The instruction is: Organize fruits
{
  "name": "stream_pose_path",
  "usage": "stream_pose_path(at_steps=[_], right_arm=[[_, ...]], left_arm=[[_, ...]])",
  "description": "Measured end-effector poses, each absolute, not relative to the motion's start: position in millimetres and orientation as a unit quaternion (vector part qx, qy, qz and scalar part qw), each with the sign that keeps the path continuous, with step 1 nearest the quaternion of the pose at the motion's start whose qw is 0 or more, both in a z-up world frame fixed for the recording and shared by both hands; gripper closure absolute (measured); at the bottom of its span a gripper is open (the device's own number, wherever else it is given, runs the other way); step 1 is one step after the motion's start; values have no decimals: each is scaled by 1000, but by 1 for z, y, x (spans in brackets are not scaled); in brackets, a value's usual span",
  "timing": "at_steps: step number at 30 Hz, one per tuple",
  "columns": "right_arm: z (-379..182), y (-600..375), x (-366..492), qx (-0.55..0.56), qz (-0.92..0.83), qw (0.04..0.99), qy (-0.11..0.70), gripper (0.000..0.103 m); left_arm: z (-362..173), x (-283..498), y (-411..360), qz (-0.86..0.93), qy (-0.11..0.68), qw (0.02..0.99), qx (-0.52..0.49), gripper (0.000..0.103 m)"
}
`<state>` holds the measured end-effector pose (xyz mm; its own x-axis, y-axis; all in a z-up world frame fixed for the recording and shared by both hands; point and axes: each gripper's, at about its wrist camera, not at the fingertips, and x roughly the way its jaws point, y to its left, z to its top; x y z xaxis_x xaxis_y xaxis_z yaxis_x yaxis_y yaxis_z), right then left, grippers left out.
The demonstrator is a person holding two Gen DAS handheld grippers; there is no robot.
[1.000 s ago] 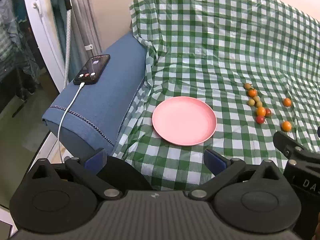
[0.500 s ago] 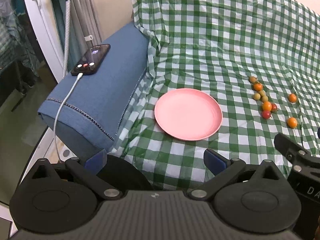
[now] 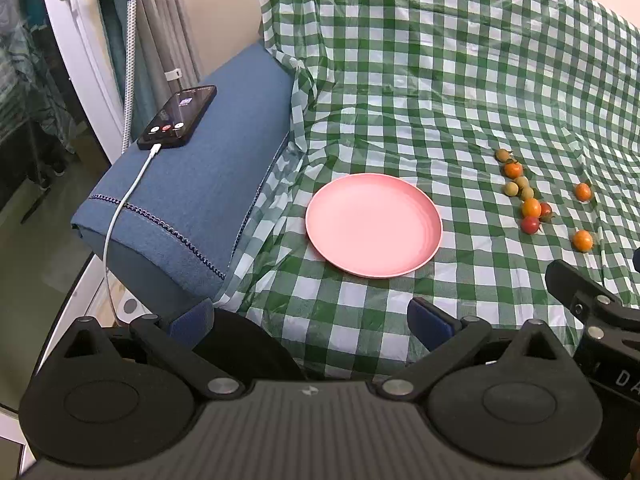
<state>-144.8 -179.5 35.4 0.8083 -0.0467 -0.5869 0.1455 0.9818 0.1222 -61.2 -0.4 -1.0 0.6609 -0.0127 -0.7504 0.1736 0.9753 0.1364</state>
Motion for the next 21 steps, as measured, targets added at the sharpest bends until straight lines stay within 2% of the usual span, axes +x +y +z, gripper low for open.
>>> stream_pose_path(at_steps=[21], right_arm=[[20,-185,-135,91,-40,941,324,0]], left_arm=[[-8,-49,-7,-62,425,897,104,0]])
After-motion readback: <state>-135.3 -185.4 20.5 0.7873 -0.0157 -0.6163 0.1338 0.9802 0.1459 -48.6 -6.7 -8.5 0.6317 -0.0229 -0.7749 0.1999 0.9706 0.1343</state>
